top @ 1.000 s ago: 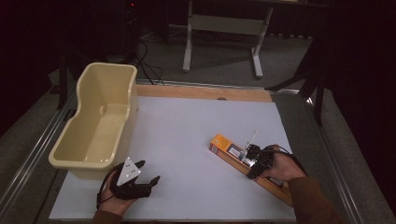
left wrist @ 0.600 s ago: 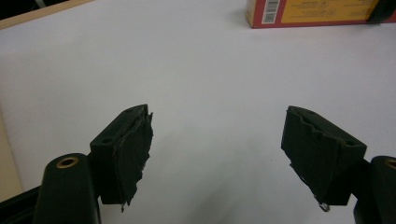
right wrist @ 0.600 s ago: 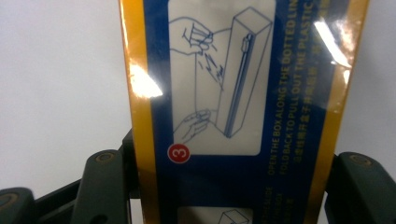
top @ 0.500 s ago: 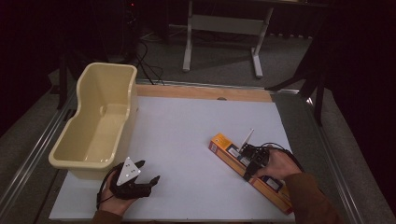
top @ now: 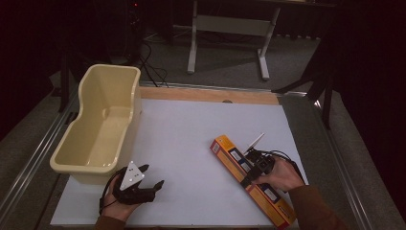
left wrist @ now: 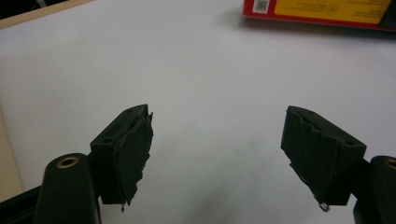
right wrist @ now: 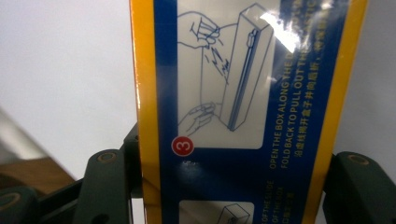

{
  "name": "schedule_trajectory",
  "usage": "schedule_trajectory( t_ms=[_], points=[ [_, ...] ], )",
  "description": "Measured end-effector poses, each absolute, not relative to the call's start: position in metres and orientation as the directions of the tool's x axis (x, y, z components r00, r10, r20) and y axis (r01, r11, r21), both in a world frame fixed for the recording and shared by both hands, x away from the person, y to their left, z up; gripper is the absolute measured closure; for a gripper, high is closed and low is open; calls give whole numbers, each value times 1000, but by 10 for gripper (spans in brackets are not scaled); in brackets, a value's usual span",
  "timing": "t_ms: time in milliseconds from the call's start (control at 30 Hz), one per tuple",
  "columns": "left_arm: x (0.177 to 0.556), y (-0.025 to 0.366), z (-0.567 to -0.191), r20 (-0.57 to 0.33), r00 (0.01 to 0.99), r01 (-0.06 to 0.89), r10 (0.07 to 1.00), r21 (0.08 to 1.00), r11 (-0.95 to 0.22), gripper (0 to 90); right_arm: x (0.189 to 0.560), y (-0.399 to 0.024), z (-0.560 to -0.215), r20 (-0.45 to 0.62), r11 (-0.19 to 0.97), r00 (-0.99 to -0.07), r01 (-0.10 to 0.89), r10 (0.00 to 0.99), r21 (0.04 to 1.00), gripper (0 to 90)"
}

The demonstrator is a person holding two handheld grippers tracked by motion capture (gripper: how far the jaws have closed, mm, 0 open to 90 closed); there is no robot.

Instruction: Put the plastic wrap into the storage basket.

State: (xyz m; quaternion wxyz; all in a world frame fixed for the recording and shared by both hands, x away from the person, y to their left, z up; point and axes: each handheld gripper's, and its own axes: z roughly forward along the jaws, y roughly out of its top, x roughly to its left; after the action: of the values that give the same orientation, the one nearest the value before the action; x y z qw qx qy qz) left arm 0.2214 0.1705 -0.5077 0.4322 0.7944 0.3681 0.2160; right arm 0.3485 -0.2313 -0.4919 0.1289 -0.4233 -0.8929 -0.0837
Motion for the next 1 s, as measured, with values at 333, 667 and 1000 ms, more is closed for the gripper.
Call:
schedule_trajectory(
  t_ms=[333, 667, 1000],
  points=[
    [221, 171, -507, 26, 636, 397, 771, 846, -356, 243, 346, -220, -478, 461, 551, -540, 825, 704, 125, 393],
    [221, 171, -507, 27, 636, 394, 771, 848, -354, 243, 345, -202, -469, 507, 535, -544, 825, 669, 179, 393],
    [221, 171, -506, 25, 636, 391, 771, 851, -351, 243, 347, -179, -457, 558, 494, -521, 843, 646, 214, 393]
  ],
)
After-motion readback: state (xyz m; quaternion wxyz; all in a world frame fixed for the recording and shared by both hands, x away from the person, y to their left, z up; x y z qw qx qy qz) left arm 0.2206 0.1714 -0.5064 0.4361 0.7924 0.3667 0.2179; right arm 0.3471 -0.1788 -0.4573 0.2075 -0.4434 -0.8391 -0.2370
